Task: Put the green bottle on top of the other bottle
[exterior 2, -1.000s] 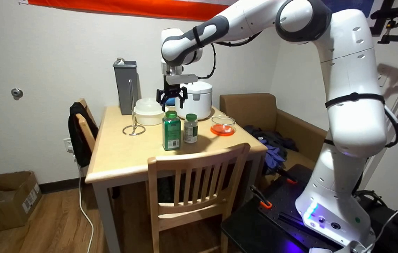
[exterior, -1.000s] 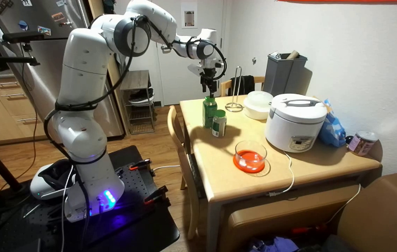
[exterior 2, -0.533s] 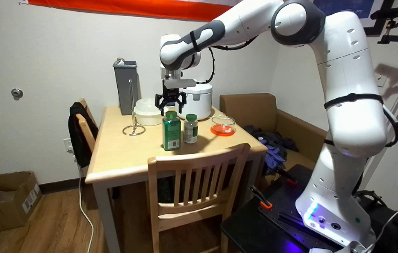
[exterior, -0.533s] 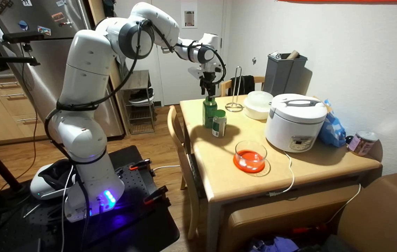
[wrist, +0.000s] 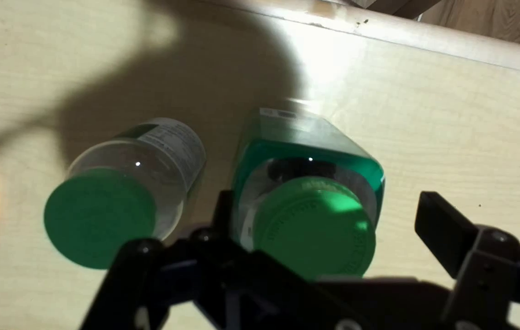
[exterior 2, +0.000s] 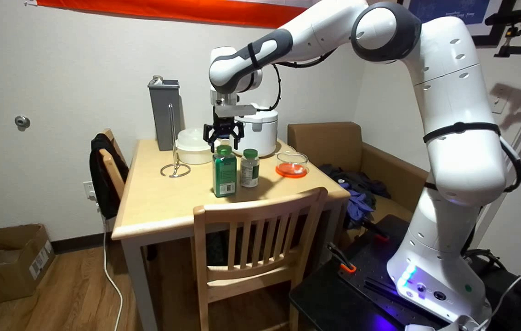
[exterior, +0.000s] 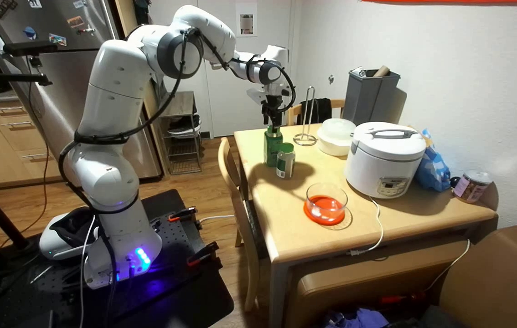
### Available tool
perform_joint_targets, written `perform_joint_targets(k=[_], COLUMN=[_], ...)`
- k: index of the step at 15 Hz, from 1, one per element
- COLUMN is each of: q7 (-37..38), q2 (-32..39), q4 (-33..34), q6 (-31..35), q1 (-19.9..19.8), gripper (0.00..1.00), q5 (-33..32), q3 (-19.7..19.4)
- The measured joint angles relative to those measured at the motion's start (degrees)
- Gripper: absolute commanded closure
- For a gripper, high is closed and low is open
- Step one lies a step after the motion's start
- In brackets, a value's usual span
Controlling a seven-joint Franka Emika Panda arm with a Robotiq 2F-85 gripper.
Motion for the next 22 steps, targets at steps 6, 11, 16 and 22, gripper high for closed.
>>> perform_joint_targets(k=[6, 11, 16, 22], q7=[0.0, 0.0, 0.0, 0.0], q2=[2.2, 2.2, 2.2, 2.3], q4=[1.4, 2.6, 3.9, 4.0], q6=[0.1, 0.1, 0.1, 0.1], q1=[0.2, 0.2, 0.3, 0.2], gripper=[0.52, 0.01, 0.0, 0.11], q5=[0.4, 0.4, 0.4, 0.4], q3=[0.0, -0.1, -0.1, -0.2])
